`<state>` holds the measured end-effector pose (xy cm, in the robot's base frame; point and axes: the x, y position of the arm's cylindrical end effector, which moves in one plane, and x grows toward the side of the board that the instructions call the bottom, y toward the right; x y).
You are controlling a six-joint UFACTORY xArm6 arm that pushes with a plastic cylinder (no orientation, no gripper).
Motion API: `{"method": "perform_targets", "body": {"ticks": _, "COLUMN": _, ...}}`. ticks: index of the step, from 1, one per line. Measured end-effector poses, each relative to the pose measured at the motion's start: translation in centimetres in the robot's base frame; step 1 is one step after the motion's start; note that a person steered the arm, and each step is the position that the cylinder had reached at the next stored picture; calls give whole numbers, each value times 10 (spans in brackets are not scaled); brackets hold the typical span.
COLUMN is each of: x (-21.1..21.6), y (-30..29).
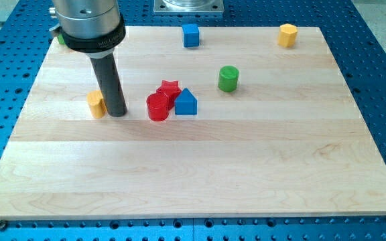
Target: Move the red circle to the right center
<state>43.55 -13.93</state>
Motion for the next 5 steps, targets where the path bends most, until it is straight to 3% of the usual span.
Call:
{"method": "perform_targets", "body": {"ticks": 1, "x": 0, "y": -67}}
{"method": "perform_targets", "body": {"ticks": 2, "x": 0, "y": -80}}
{"method": "perform_targets", "body": {"ticks": 5, "x": -1, "y": 74}}
